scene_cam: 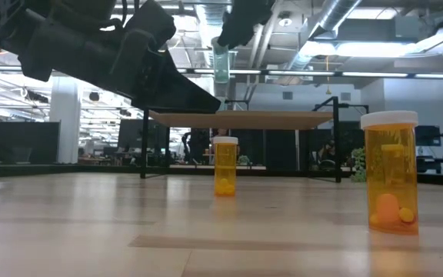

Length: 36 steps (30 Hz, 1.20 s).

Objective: Pick and place medicine bottles onto shelf by color
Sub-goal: Put the green pill bottle on the shelf aligned with the other green pill bottle

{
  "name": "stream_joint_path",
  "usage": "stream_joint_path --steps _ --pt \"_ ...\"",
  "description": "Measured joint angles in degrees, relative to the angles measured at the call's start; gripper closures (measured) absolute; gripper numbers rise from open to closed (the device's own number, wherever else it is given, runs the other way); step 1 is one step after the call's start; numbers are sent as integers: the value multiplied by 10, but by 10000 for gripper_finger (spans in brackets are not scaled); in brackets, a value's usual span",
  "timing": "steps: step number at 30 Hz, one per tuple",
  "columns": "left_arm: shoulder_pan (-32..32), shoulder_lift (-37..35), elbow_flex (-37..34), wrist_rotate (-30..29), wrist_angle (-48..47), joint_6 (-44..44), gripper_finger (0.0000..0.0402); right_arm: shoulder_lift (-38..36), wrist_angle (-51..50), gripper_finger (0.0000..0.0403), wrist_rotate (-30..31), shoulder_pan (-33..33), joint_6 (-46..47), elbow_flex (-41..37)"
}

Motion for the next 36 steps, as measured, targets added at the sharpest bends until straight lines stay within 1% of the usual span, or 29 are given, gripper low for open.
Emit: stream_joint_path --steps 4,11,16,21,25,28,34,36 --pt "0 -5 0 0 -9 1 180 0 0 249 -1 -26 -11 5" --pt "0 -29 0 -2 -25 3 180 0 13 252 -2 -72 -30 42" --pt "0 -30 0 -1 -26 5 180 0 17 249 -2 -118 -30 72" --pt "-1 -30 0 -1 -35 2 180 0 21 248 -3 -167 -30 76" --pt "-2 -30 -6 -1 -23 19 180 0 40 248 -29 -203 -30 76" --pt "1 -30 -36 0 44 26 180 0 59 246 -33 -225 -30 76" --pt "2 -30 -145 -7 258 16 180 0 74 246 -51 -255 -27 76" --pt "2 -30 -172 -16 312 9 180 0 78 245 -55 -262 -26 76"
